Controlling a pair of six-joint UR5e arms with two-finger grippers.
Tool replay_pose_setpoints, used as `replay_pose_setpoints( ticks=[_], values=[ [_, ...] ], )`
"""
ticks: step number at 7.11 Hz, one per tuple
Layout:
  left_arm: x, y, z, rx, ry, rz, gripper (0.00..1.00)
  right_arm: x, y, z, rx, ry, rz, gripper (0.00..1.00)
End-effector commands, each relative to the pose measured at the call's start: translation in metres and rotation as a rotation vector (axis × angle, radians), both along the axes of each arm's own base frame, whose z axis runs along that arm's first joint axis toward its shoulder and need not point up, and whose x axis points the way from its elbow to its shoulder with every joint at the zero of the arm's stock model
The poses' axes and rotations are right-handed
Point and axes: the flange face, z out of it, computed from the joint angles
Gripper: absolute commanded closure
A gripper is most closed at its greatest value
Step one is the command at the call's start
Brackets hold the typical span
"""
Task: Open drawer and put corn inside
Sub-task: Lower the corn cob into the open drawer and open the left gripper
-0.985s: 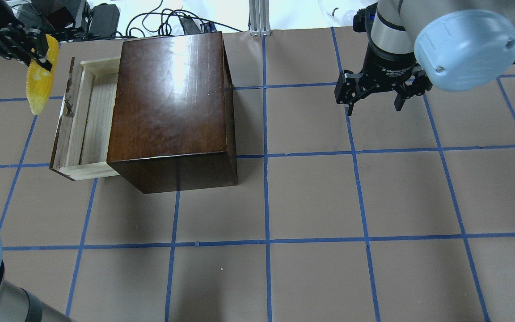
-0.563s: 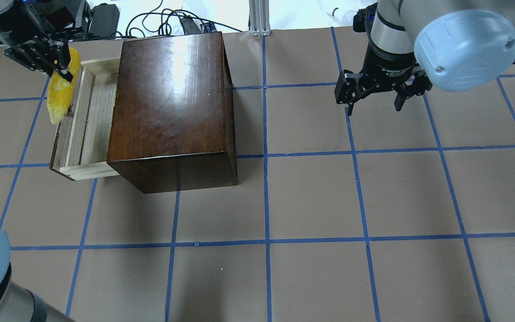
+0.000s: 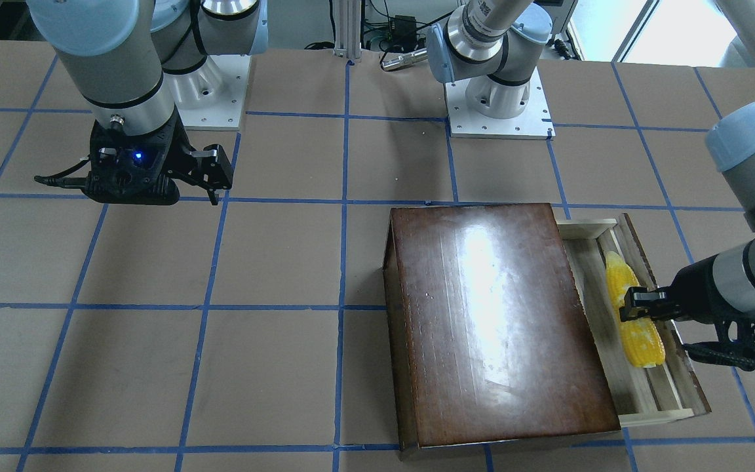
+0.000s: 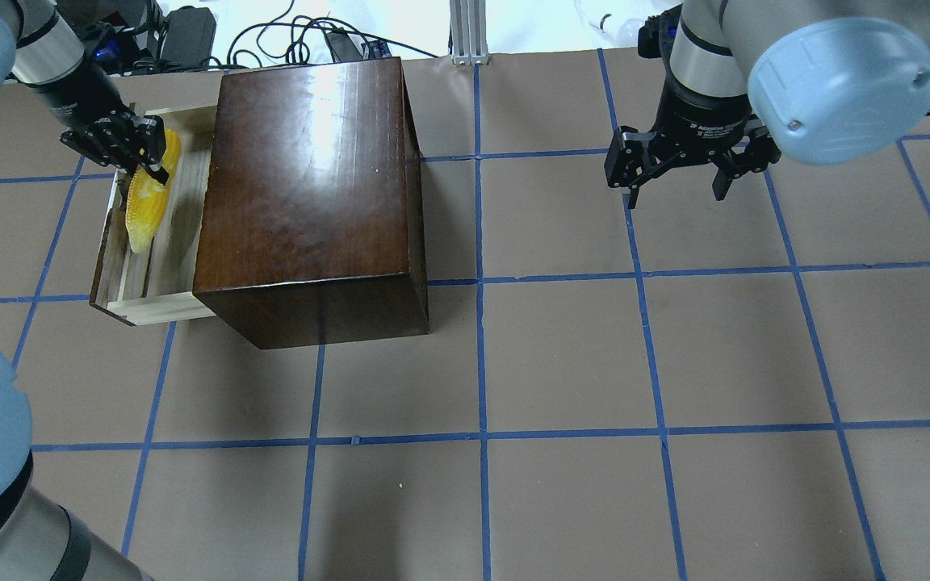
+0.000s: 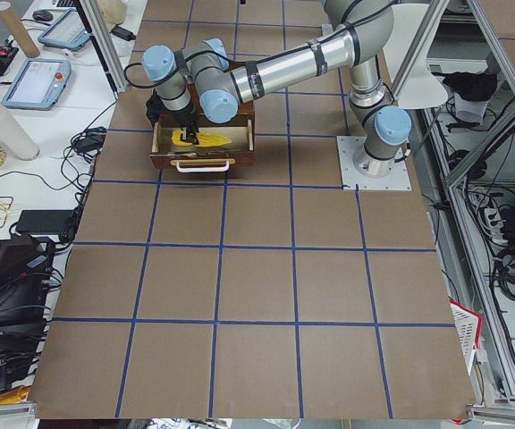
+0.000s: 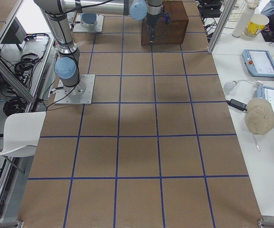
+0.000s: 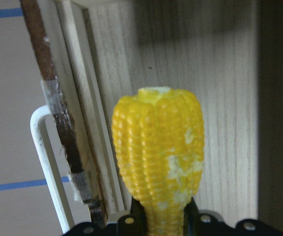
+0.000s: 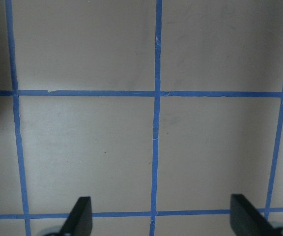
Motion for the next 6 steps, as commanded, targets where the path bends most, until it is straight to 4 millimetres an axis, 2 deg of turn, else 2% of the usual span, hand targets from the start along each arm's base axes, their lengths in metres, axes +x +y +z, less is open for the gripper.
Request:
replay_pose_setpoints(
  ticks=[1, 2, 3, 4, 5, 6],
  values=[
    [-0.002, -0.002, -0.006, 0.0, 0.022, 0.011, 0.36, 0.0, 0.0, 0.001, -0.002, 0.0, 0.0, 0.0],
    [-0.002, -0.003, -0.005, -0.002, 0.025, 0.011, 0.1, 0.0, 0.0, 0.0, 0.0, 0.001, 0.0, 0.0],
    [-0.001, -0.003, 0.003, -0.014, 0.016, 0.009, 0.0, 0.0, 0.0, 0.0, 0.001, 0.001, 0.0, 0.0],
    [-0.003, 0.0, 0.011, -0.019, 0.012, 0.005, 0.0, 0.0, 0.0, 0.0, 0.0, 0.001, 0.0, 0.0],
    [-0.006, 0.001, 0.029, -0.049, -0.001, 0.0, 0.0, 0.0, 0.0, 0.0, 0.0, 0.001, 0.0, 0.0],
    [-0.011, -0.002, 0.056, -0.091, -0.019, -0.007, 0.0, 0.0, 0.0, 0.0, 0.001, 0.001, 0.0, 0.0]
  ],
)
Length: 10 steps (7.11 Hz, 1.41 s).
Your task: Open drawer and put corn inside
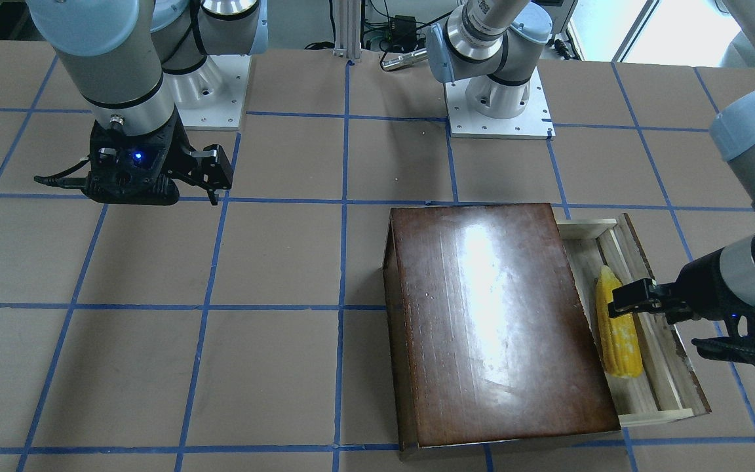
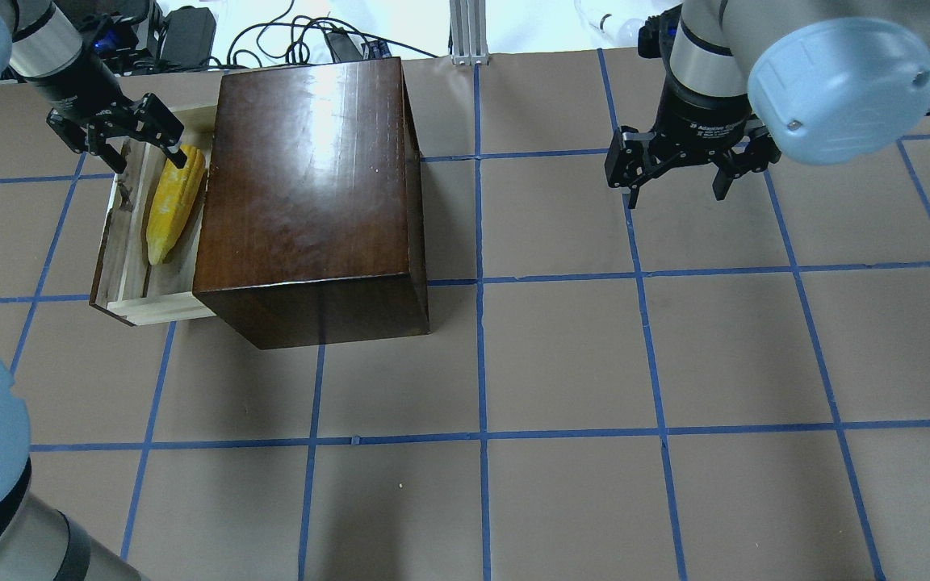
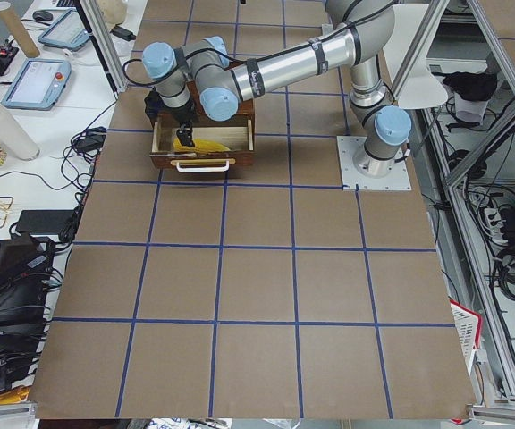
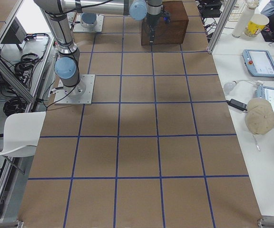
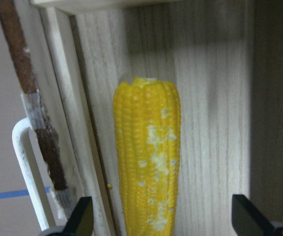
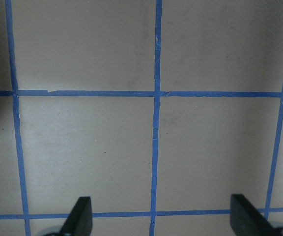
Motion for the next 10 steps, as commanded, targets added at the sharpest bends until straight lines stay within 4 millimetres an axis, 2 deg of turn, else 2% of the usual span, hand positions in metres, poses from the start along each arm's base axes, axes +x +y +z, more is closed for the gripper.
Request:
replay_pose_setpoints(
  ticks=[1, 2, 3, 4, 5, 6, 8, 10],
  values=[
    [-0.014, -0.003, 0.049, -0.076, -0.018, -0.02, 0.0, 0.0, 0.0, 0.0, 0.0, 0.0, 0.0, 0.0],
    [-0.032, 0.005, 0.07, -0.091, -0.036, 0.002, 0.0, 0.0, 0.0, 0.0, 0.001, 0.0, 0.0, 0.0],
    [-0.061, 0.015, 0.085, -0.074, -0.039, 0.115, 0.0, 0.0, 0.0, 0.0, 0.001, 0.0, 0.0, 0.0],
    [-0.092, 0.027, 0.097, -0.077, -0.042, 0.11, 0.0, 0.0, 0.0, 0.0, 0.001, -0.001, 0.0, 0.0],
    [-0.127, 0.04, 0.099, -0.063, -0.043, 0.087, 0.0, 0.0, 0.0, 0.0, 0.001, -0.003, 0.0, 0.0],
    [-0.154, 0.055, 0.095, -0.049, -0.062, 0.067, 0.0, 0.0, 0.0, 0.0, 0.001, -0.003, 0.0, 0.0],
    [-0.173, 0.085, 0.086, -0.027, -0.098, 0.057, 0.0, 0.0, 0.0, 0.0, 0.0, -0.003, 0.0, 0.0],
    [-0.177, 0.098, 0.081, -0.029, -0.098, 0.051, 0.0, 0.0, 0.0, 0.0, 0.0, -0.002, 0.0, 0.0]
  ],
)
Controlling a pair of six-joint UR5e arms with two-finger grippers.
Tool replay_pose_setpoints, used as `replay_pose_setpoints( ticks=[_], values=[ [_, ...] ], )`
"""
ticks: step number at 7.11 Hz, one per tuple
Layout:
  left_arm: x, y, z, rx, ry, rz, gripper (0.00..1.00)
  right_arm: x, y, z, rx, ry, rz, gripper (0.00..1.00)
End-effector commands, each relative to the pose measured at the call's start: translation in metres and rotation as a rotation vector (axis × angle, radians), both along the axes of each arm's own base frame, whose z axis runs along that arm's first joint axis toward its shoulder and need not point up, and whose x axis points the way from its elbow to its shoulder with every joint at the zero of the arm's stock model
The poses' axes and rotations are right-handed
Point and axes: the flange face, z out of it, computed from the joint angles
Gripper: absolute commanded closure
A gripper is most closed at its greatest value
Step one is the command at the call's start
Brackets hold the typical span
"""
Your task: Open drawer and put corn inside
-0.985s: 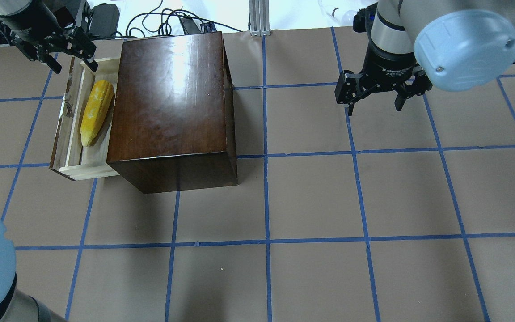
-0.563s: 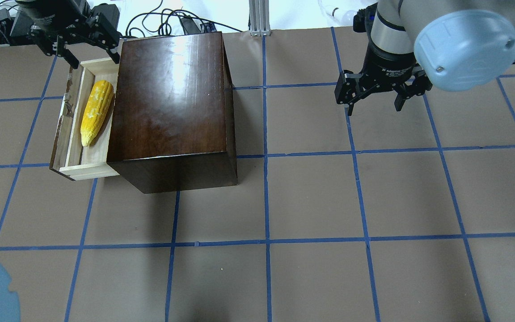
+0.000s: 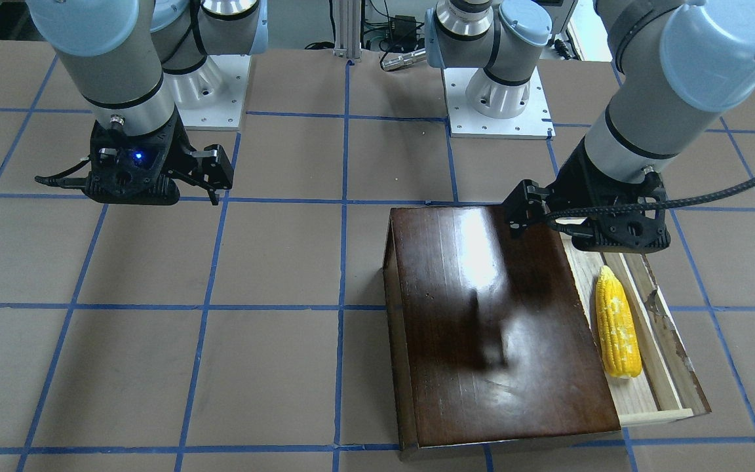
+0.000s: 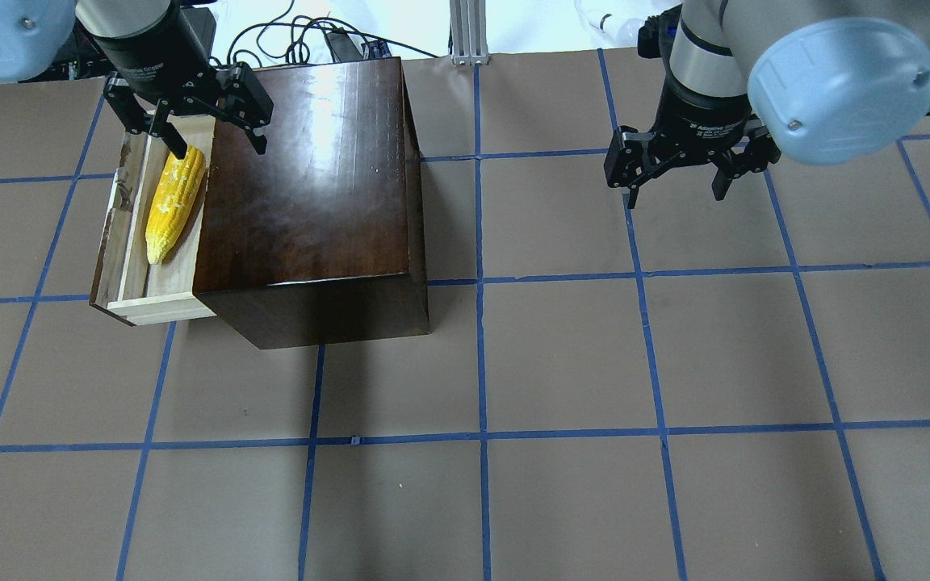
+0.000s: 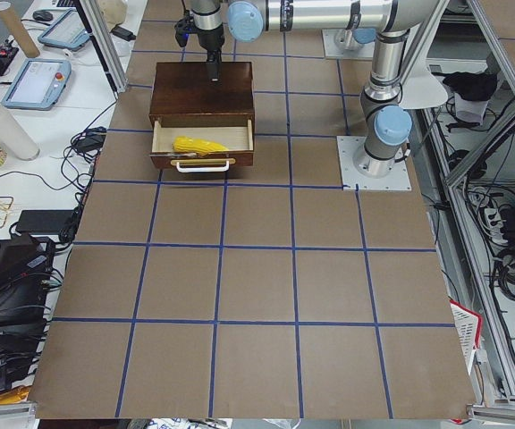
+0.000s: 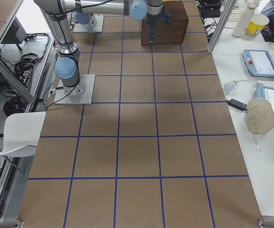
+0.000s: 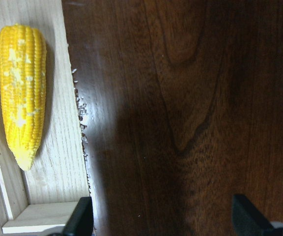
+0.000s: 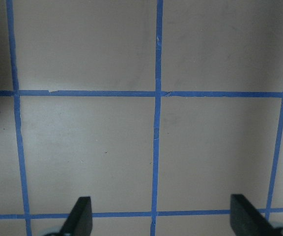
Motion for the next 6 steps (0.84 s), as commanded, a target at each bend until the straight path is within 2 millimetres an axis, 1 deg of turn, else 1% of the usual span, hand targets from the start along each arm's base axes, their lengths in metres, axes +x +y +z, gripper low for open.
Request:
replay_pose_setpoints(
  ticks=[1, 6],
  values=[
    [-0.0036, 0.0097, -0.0073, -0.012, -0.003, 0.002, 0.0, -0.0001, 0.0, 0.0, 0.0, 0.001, 0.0, 0.0],
    [-0.0035, 0.0113, -0.0054, -0.027, -0.005, -0.003, 0.0, -0.0003, 0.0004, 0.0008, -0.002, 0.003, 0.0, 0.0]
  ],
)
